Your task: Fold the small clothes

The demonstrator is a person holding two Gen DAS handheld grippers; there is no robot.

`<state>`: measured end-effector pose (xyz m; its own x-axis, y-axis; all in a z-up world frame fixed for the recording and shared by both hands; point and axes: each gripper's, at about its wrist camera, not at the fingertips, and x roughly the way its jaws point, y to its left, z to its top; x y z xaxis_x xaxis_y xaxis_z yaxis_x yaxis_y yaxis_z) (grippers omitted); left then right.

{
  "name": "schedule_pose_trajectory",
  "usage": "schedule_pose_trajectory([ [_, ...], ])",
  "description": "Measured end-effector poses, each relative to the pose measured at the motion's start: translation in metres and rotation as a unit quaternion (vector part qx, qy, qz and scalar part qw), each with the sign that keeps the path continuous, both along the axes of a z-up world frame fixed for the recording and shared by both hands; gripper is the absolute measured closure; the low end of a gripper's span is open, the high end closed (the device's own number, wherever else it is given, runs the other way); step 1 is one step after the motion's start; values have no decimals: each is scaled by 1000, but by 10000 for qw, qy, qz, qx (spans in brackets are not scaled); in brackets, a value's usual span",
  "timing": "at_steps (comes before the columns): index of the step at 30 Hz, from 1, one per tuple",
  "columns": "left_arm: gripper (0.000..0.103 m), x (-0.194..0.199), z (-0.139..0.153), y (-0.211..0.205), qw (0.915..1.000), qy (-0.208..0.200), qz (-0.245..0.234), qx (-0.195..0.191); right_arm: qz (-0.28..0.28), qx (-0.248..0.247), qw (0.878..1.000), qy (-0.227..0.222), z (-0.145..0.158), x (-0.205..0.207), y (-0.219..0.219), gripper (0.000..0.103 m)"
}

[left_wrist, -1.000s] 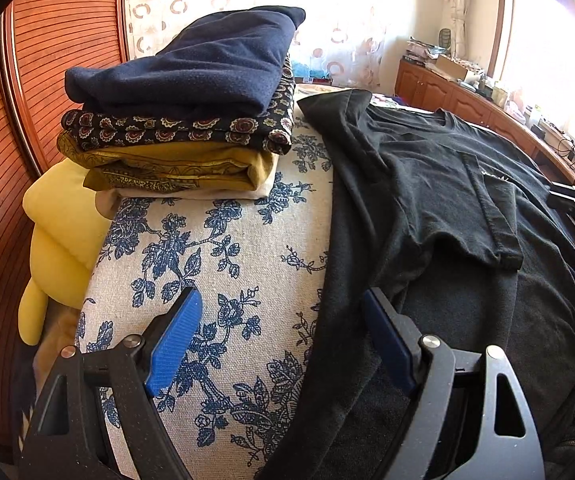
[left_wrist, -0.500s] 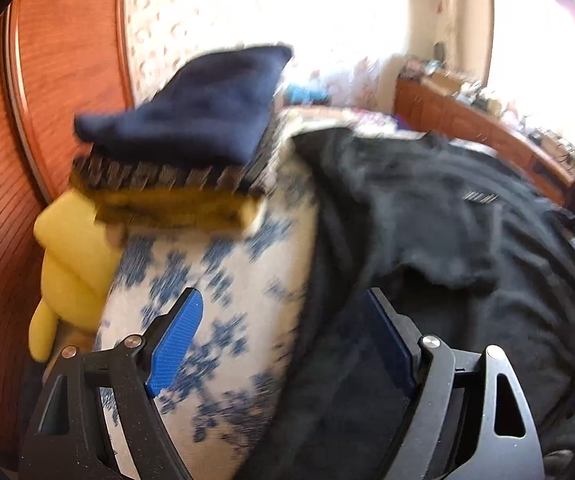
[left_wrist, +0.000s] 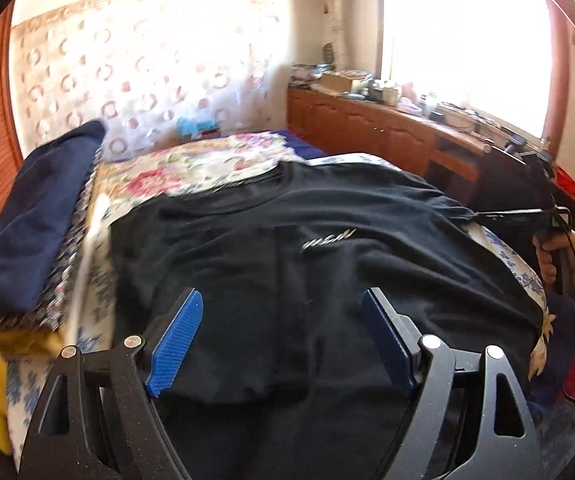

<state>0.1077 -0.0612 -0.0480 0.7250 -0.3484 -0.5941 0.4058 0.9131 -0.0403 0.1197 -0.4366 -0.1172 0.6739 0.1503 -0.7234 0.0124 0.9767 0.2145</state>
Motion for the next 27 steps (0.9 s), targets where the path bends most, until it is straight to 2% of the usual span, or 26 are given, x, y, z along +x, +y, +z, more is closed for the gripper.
schedule_pose_trajectory([
  [1,20,-3,0,-4,10000,-70,-38,-20,36,-13,10000,-42,1,7,0,92],
  [3,20,-2,-1,-11,9998,-185,-87,-51,38,-170,9997,-173,5,18,4,97],
  [9,20,-3,-4,-21,9999,-123,-80,-58,276,-379,9947,-912,40,19,38,98],
  [12,20,-5,-3,-21,10000,-64,-4,-24,676,-415,9880,-1328,58,11,69,98],
  [14,20,-6,-4,-21,10000,-19,51,-1,1116,-235,9826,-1468,64,4,91,98],
  [16,20,-7,-4,-22,10000,16,86,10,1465,-82,9779,-1491,64,-2,109,98],
  [21,20,-13,0,-21,9999,2,101,-5,1848,-220,9763,-1107,42,-19,130,98],
  [22,20,-14,0,-21,9999,-11,102,10,1887,-266,9766,-997,37,-20,130,97],
  [27,20,-18,0,-23,9999,-77,117,20,1845,-442,9785,-811,34,-32,119,66],
])
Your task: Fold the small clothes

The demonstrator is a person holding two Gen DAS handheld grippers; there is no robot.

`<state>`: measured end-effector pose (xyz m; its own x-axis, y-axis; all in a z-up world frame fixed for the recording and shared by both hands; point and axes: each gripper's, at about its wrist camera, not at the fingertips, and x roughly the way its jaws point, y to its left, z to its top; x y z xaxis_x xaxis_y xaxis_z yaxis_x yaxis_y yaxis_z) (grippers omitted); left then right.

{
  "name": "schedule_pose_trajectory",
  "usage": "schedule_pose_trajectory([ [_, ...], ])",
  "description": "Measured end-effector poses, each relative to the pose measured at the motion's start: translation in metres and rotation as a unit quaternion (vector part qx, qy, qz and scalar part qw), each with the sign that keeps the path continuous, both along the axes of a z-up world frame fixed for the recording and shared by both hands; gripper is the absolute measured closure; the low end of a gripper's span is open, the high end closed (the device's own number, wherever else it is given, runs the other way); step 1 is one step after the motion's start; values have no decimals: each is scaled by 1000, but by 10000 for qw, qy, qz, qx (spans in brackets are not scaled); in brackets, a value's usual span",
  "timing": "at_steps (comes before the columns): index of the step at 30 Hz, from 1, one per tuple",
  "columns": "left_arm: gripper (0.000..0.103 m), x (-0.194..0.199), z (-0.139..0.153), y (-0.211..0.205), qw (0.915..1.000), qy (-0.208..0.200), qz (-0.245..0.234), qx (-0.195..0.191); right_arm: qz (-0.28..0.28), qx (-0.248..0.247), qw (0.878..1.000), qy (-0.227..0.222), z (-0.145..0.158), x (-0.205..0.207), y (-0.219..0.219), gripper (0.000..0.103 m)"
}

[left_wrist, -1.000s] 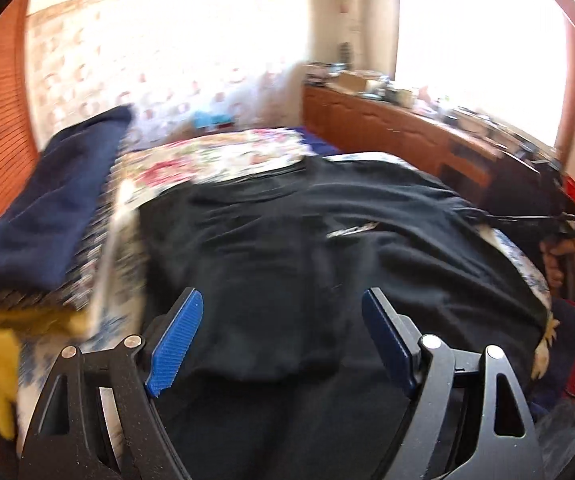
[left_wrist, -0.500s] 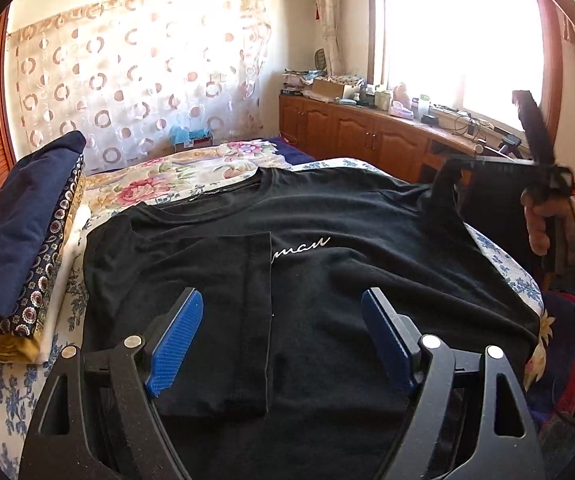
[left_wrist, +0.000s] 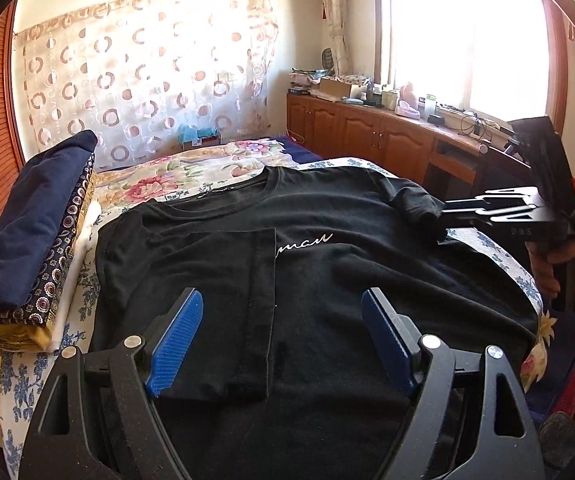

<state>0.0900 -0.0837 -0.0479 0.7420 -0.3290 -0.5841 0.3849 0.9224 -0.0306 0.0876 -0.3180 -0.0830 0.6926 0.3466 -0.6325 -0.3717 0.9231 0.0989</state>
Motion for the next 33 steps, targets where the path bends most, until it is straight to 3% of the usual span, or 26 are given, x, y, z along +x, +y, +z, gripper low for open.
schedule_pose_trajectory([
  [11,20,-1,-3,-3,10000,17,-14,-36,-791,153,9966,146,6,-26,-51,63],
  [17,20,-2,-3,-3,10000,-13,-11,-29,-1255,375,9909,301,4,-12,-64,63],
  [23,20,-2,-3,-3,10000,-5,-8,-28,-1281,561,9895,372,0,10,-56,63],
  [29,20,-5,-5,-3,10000,25,-8,-26,-1818,38,9817,571,-17,34,-60,63],
  [33,20,-4,-7,-4,10000,78,1,-47,-2059,249,9740,915,-29,46,-78,63],
])
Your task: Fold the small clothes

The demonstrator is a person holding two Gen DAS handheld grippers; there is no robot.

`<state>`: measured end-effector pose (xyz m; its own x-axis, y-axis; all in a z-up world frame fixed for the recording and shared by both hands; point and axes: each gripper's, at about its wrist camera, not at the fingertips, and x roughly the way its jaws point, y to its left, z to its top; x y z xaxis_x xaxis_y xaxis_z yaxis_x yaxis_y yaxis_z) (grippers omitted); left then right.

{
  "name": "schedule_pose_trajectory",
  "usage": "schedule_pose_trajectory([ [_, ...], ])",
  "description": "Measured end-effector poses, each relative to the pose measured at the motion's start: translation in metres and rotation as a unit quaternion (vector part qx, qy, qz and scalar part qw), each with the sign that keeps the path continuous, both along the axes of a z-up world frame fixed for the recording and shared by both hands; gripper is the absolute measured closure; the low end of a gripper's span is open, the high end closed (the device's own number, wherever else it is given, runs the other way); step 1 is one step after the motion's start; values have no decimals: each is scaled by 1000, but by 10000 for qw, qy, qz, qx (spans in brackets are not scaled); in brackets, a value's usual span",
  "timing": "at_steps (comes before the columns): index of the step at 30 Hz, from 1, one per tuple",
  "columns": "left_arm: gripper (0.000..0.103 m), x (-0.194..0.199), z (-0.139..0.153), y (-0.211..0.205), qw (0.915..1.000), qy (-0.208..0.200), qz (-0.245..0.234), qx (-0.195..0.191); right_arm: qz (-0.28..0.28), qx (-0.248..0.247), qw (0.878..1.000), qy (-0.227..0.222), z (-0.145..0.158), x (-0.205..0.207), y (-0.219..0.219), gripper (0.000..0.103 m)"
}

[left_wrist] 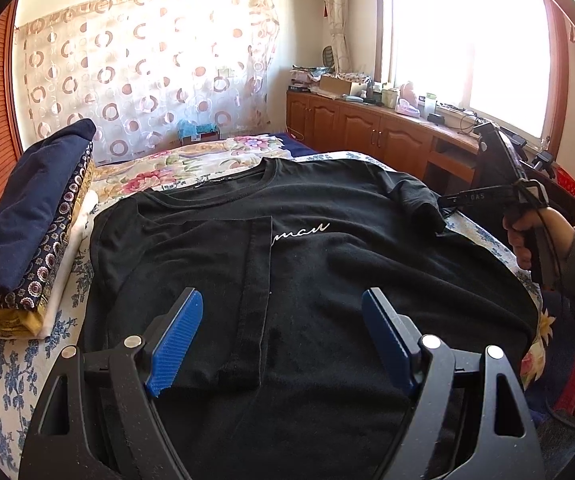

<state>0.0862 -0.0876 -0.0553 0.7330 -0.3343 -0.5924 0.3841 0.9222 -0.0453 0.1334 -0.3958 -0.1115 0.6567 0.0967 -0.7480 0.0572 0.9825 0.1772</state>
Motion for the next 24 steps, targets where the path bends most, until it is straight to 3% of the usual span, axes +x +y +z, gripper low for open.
schedule_pose_trajectory([
  [3,20,-1,-1,-1,10000,12,-19,6,-13,440,9990,102,-3,3,-9,63],
  [5,20,-1,-2,-1,10000,9,-30,21,40,484,9987,124,-3,5,-8,63],
  [10,20,0,-1,1,10000,1,3,-14,97,-11,10000,5,6,0,-4,97],
  [18,20,1,-2,4,10000,-5,35,-30,267,89,9978,-593,30,-10,4,100],
  [24,20,1,-2,9,9999,-6,105,-89,1074,65,9883,-1082,73,-17,56,100],
])
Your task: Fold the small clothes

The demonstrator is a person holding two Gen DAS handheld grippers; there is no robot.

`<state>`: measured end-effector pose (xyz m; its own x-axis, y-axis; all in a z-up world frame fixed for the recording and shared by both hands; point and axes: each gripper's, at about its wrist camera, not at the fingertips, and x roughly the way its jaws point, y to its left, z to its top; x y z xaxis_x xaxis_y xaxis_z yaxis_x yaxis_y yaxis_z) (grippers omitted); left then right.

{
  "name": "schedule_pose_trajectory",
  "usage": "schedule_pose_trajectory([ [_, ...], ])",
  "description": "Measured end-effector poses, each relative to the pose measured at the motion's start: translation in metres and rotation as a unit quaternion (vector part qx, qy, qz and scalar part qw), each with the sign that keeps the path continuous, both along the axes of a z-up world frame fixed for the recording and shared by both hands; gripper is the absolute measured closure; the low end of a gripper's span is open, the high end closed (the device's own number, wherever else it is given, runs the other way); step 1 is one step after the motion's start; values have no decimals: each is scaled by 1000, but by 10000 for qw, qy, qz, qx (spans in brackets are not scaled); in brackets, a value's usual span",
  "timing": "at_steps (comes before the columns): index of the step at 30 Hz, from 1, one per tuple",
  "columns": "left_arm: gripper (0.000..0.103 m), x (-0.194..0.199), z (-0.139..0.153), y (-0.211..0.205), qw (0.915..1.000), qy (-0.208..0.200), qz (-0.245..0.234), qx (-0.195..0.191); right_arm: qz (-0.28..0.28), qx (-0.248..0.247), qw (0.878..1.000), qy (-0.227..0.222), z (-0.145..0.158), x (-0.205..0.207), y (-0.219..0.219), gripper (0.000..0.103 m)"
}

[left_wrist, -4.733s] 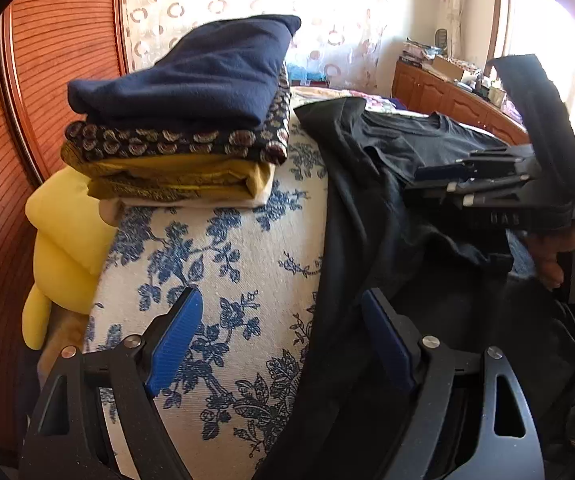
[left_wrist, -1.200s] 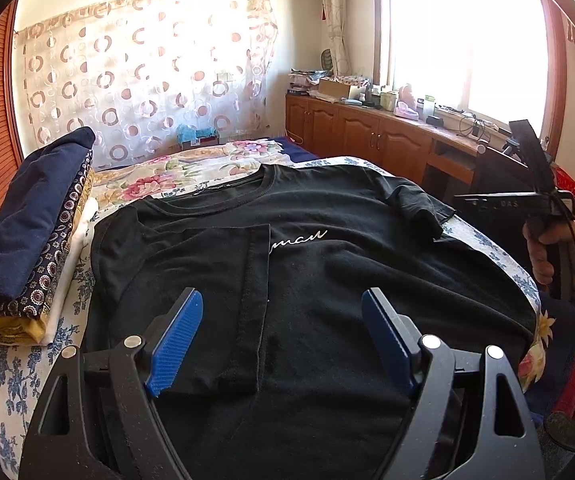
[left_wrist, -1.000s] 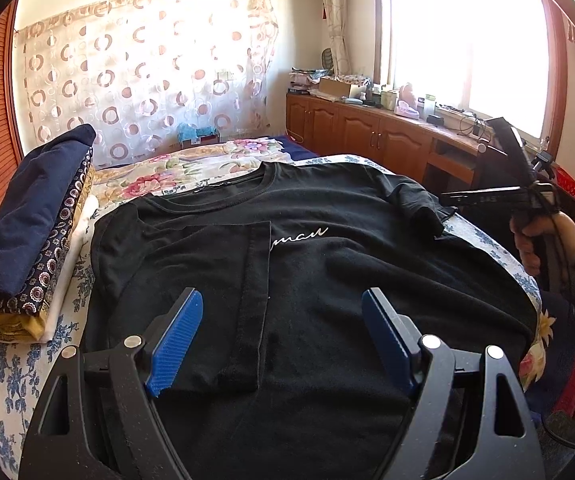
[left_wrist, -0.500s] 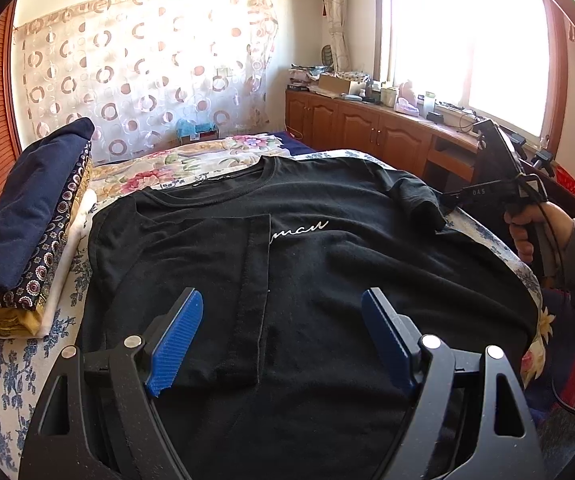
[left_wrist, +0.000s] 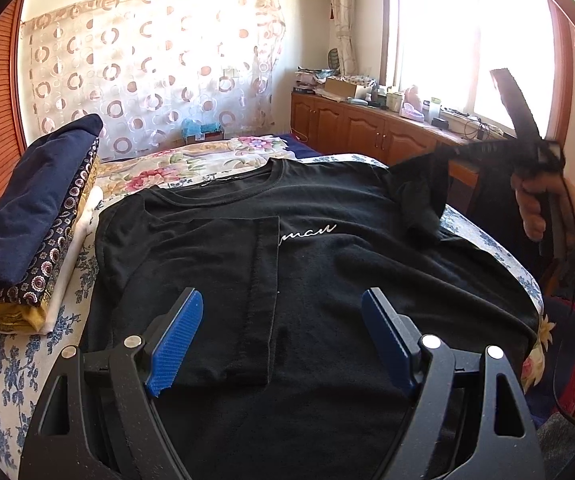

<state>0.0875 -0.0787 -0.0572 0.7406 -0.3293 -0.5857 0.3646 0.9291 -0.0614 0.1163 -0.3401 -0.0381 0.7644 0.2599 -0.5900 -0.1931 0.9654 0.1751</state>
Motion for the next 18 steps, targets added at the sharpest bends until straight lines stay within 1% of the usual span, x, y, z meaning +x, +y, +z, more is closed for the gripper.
schedule_pose_trajectory([
  [4,20,0,0,3,10000,6,32,-33,755,-98,9966,-329,33,7,57,100],
  [7,20,2,0,3,10000,20,58,-37,1072,-166,9933,-397,46,18,89,100],
  [8,20,2,-1,4,10000,16,67,-35,1138,-215,9926,-372,47,22,96,96],
  [9,20,1,-1,5,10000,15,73,-43,1155,-291,9922,-367,47,24,101,84],
  [10,20,2,-1,6,10000,17,78,-54,1135,-376,9921,-380,46,26,105,75],
  [11,20,2,-1,7,9999,18,88,-69,1107,-431,9922,-386,45,25,104,61],
  [13,20,2,-1,9,9999,23,103,-99,1092,-498,9921,-352,39,24,100,60],
  [14,20,2,-2,10,9999,34,113,-118,1086,-527,9923,-292,33,19,96,60],
  [16,20,3,-4,11,9998,59,123,-137,1065,-580,9926,-113,30,15,95,60],
  [18,20,3,-5,11,9998,82,123,-155,1073,-704,9917,93,12,6,92,60],
])
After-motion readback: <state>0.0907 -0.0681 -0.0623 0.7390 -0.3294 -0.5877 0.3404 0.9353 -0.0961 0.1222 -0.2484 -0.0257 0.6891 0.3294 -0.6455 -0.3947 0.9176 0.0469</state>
